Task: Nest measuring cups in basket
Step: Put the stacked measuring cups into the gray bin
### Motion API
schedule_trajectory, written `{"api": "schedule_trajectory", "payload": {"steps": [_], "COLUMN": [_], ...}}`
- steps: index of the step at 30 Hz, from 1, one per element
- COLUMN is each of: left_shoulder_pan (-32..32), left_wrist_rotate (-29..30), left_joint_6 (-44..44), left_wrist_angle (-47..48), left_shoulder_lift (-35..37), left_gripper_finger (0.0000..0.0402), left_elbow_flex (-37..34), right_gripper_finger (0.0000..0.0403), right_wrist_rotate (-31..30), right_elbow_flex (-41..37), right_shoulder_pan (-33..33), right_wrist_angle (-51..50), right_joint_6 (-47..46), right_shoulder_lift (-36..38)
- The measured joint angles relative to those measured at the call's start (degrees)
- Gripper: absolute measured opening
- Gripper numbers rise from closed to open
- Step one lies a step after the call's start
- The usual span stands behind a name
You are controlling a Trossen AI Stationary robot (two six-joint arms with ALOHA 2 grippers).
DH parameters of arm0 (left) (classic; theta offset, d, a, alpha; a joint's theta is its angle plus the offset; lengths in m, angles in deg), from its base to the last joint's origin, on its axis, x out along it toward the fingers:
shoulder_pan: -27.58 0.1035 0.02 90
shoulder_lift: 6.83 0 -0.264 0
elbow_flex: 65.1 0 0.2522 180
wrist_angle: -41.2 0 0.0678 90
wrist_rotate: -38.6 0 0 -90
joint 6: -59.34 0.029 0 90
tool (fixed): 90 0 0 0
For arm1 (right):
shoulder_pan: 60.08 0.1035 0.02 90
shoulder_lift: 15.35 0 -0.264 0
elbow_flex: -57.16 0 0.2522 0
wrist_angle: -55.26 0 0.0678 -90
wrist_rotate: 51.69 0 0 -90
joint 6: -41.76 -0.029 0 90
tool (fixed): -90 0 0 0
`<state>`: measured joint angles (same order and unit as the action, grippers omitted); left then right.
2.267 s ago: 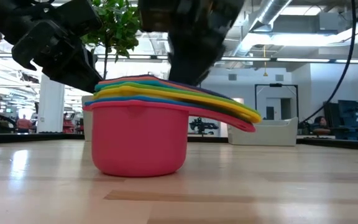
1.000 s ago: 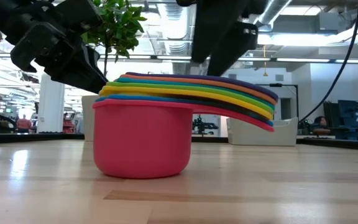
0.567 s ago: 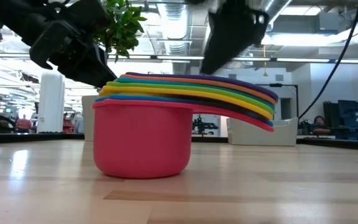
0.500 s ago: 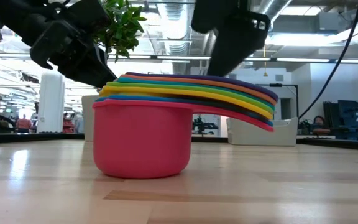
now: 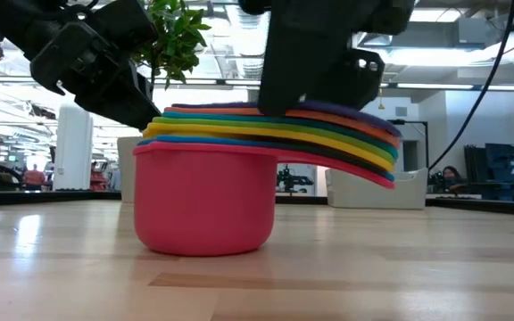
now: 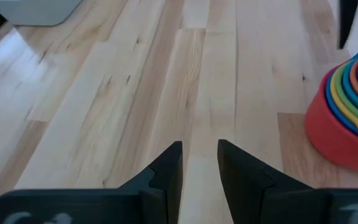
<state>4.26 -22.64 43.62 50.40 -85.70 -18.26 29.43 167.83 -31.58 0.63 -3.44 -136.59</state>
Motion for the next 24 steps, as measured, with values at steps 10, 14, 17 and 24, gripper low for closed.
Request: {"api": "schedule_trajectory", "payload": {"steps": [10,14,17,24], "left_shoulder_pan": [0.0,0.0,0.0,0.0], "left_wrist_rotate": [0.04,0.04,0.07,0.09], "left_joint_6": [-0.16,-0.14,-0.14,-0.16], "left_wrist_angle": [0.6,0.75,1.09,1.16], "left_shoulder_lift": [0.0,0.0,0.0,0.0], "left_gripper_finger": [0.0091,0.0091,0.0091,0.0091], "left_elbow_flex": [0.0,0.0,0.0,0.02], "right_gripper_finger": [0.039,0.0387,0.0387,0.0381], "right_wrist_rotate": [-0.07,0.14,1.58,1.29], "right_elbow_flex": [0.05,0.08,0.06,0.05], "right_shoulder_pan": [-0.34,-0.82,-1.25,-1.32], "right_wrist_angle": [-1.11,-0.79,-1.14,-2.16], "right_joint_6": [-0.89,-0.91,-1.04,-1.76], "right_shoulder_lift": [0.01,-1.79,-2.9,-2.59]}}
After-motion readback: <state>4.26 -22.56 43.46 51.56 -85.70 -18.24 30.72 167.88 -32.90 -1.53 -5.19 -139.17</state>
